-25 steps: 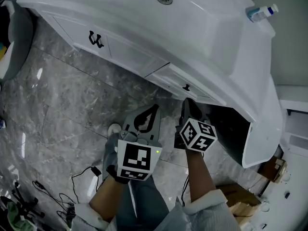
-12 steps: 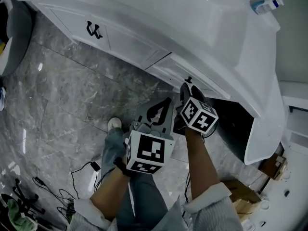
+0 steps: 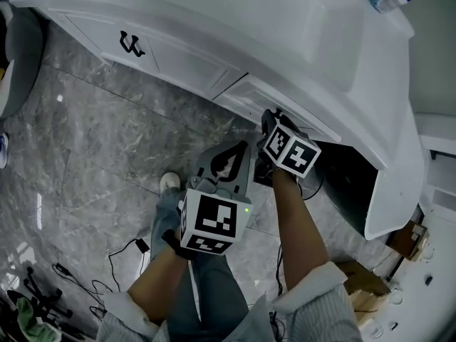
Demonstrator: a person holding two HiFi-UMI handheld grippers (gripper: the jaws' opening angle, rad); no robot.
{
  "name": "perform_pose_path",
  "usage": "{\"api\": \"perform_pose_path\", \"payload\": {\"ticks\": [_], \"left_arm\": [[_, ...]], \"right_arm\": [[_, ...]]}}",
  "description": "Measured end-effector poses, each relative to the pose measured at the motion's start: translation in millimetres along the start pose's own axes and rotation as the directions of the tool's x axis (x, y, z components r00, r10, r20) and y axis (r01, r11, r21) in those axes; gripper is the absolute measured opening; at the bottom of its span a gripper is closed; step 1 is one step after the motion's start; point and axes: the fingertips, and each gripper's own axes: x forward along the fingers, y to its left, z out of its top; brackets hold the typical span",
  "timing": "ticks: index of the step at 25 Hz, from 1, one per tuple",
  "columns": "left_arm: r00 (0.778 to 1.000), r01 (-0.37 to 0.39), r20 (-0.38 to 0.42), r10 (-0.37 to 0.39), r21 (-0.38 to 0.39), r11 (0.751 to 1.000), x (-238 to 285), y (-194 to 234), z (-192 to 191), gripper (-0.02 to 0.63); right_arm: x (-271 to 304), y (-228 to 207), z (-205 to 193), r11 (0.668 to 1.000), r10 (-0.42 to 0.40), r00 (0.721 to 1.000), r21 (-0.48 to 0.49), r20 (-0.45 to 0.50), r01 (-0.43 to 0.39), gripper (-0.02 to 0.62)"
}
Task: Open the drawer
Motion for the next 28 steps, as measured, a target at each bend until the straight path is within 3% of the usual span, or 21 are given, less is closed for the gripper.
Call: {"api": "perform_pose_path", "payload": {"ticks": [17,23,28], "left_arm": [[1.0,0.003,-0.014,-0.003,0.006,1.0,10.1,10.1,2.1,0.015],[1.0,0.002,-0.015,-0.002,0.005,1.0,11.0,16.4,5.2,0.015],[1.0,0.003,-0.025,-0.003,-0.005,1.0,13.7,20.3,2.8,0.015]], "right_arm": [[11.2,-11.3,2.7,0.989,-0.096,0.995,0.11,-0.034,0.099,0.15],[10.1,-12.2,2.3,0.989,-0.138,0.99,0.053,-0.033,0.14,0.143],[7.6,-8.7,4.0,0.992,-0.121,0.993,-0.037,0.0,0.12,0.138]]}}
